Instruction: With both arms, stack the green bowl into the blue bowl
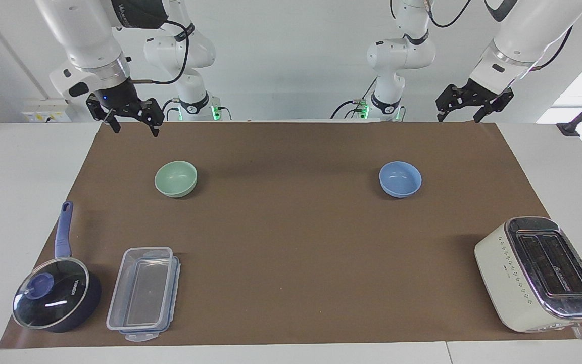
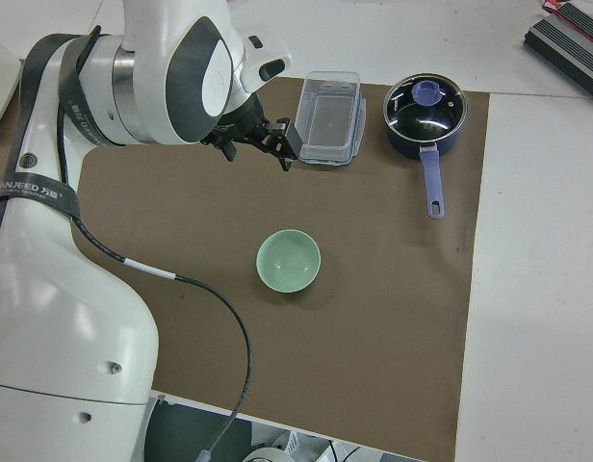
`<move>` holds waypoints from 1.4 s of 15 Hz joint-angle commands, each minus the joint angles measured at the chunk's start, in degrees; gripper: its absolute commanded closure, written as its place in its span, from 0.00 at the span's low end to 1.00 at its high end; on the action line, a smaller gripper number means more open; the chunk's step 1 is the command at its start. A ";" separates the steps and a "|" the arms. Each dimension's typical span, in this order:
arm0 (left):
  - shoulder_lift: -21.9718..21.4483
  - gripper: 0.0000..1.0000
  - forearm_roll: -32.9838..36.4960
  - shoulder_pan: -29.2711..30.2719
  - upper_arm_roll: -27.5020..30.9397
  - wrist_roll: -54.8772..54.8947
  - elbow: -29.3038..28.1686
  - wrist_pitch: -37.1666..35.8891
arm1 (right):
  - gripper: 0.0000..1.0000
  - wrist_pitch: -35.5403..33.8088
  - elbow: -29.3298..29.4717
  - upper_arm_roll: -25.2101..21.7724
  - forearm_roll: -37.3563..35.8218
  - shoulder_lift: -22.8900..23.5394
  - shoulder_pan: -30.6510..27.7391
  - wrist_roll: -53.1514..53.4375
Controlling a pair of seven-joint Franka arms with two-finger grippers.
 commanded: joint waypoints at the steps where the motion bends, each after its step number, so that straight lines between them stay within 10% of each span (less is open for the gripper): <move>1: -0.65 0.00 0.51 -1.03 0.38 -0.56 -0.24 0.00 | 0.00 0.46 -1.13 0.43 0.07 -0.88 -0.80 0.24; 14: -1.00 0.00 0.51 -1.12 0.38 -0.03 -0.67 0.01 | 0.00 0.46 -1.31 0.43 0.07 -1.05 -0.53 0.24; 21: -4.25 0.00 0.42 0.19 0.73 0.75 -19.35 16.04 | 0.00 11.07 -16.65 -0.10 0.15 -7.72 -1.76 -5.11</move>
